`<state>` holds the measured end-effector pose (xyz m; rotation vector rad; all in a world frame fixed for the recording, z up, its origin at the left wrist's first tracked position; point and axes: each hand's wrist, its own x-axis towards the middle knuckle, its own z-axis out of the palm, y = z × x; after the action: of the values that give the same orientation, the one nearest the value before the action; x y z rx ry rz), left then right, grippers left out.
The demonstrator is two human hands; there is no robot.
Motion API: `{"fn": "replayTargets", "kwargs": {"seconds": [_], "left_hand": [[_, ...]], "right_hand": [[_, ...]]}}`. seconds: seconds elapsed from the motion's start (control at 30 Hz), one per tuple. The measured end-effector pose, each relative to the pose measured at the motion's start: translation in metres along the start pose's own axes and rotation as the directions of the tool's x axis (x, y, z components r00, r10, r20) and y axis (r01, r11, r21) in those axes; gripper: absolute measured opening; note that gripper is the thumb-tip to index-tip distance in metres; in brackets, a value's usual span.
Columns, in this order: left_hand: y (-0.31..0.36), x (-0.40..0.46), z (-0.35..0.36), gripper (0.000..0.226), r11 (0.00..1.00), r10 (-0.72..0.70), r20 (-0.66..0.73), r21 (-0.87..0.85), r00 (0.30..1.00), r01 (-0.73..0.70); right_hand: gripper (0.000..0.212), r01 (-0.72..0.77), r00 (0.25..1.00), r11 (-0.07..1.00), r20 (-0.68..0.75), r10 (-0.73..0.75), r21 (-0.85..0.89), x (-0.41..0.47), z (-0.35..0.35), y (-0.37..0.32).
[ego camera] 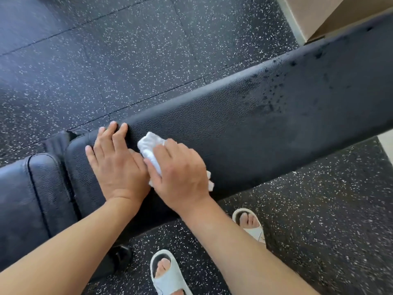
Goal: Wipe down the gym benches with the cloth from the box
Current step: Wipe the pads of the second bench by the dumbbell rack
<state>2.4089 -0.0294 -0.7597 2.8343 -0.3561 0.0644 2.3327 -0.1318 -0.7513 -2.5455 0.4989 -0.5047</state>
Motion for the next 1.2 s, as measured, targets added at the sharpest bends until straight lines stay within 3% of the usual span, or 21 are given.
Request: {"fn": "replayTargets", "kwargs": {"seconds": [0.1,0.23,0.33,0.43,0.7,0.87,1.0,1.2], "left_hand": [[0.001,0.0,-0.001,0.06,1.0,0.002,0.001,0.0,1.0,-0.002],[0.002,-0.001,-0.002,0.059,1.0,0.008,0.019,0.013,1.0,-0.008],[0.002,-0.001,-0.002,0.059,1.0,0.007,0.034,0.01,0.999,-0.007],[0.002,0.0,-0.002,0.059,1.0,0.007,0.028,0.01,1.0,-0.007],[0.001,0.001,-0.002,0.06,1.0,0.0,0.037,0.014,0.999,-0.001],[-0.001,0.001,0.0,0.06,0.999,0.008,0.016,0.032,1.0,-0.008],[-0.001,0.001,0.001,0.06,0.999,0.012,0.02,0.047,1.0,-0.013],[0.0,0.003,0.0,0.061,0.998,0.008,0.032,0.054,0.999,-0.009]], "right_hand": [[0.023,0.007,1.0,0.999,-0.017,-0.006,0.042,-0.001,-0.006,0.008],[0.019,0.012,0.997,0.998,-0.076,-0.016,-0.059,-0.001,-0.046,0.079],[0.028,-0.101,0.986,0.988,-0.147,0.084,-0.117,0.004,-0.09,0.155],[0.031,-0.145,0.985,0.976,-0.114,0.128,-0.16,0.004,-0.109,0.185],[0.025,0.169,0.98,0.985,0.116,-0.163,-0.04,-0.012,-0.05,0.083],[0.026,0.338,0.934,0.941,0.127,-0.333,-0.019,0.054,-0.025,0.07],[0.022,0.299,0.95,0.953,0.108,-0.293,-0.047,0.121,-0.017,0.085],[0.026,0.061,0.996,0.991,0.072,-0.052,-0.121,0.166,-0.055,0.174]]}}
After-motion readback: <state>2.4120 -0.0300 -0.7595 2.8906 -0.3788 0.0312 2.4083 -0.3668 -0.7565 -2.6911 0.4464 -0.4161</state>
